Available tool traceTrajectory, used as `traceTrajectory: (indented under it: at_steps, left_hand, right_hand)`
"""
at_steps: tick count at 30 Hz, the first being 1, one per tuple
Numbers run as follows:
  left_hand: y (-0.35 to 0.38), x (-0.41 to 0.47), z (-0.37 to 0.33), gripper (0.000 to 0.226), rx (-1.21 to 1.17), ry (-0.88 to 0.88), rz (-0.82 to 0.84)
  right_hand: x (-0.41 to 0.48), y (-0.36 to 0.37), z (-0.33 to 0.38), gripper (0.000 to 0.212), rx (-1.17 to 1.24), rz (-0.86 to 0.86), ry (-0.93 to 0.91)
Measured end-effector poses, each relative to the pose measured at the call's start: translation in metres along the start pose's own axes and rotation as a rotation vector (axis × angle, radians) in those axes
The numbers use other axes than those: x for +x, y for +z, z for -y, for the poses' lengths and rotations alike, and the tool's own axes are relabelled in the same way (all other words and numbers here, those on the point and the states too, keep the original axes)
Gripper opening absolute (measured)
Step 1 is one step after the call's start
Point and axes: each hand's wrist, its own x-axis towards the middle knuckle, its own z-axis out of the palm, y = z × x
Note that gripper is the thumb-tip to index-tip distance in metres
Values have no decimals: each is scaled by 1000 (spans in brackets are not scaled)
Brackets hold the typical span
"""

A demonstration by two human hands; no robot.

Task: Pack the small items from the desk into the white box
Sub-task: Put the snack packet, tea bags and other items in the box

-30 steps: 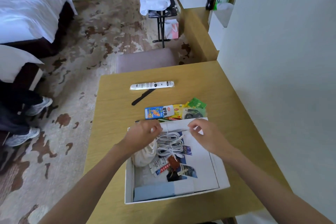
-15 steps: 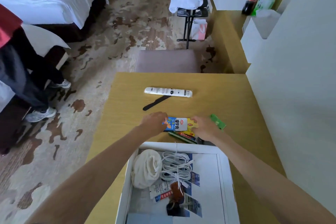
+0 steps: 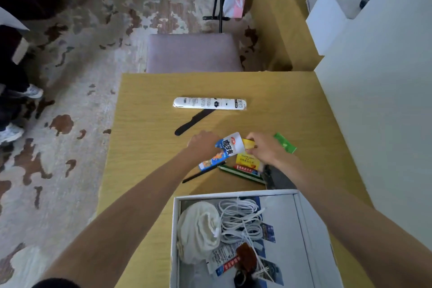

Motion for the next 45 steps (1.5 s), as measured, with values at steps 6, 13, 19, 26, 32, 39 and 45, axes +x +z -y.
traceTrajectory:
  at_steps: [6,13,19,26,32,39,45]
  left_hand:
    - [-21,-37,5,25,-680,-41,-167]
    - [-32,-109,-56,10,-1082,3,-283]
    - [-14,-160,-131,15,-1028,124,-257]
    - [11,-211,-171,21,-1076,77,-254]
    - [5,-259,-152,7,-746,116,-308]
    - [38,-315,-115,22,-408,-19,-429]
    - [67,-319,-85,24,-256,-216,-436]
  right_hand:
    - [-31,-43,-10,11,501,-162,2]
    - [-117,-78,-20,24,1072,-195,-91]
    - [-194,-74,-50,20,1035,-17,-280]
    - [-225,-58,-63,4,685,-3,-402]
    - [-247,-68,-36,10,334,-40,-628]
    - [-260,-29,-4,10,2,159,-772]
    - [-245,19,-2,9,-77,130,-773]
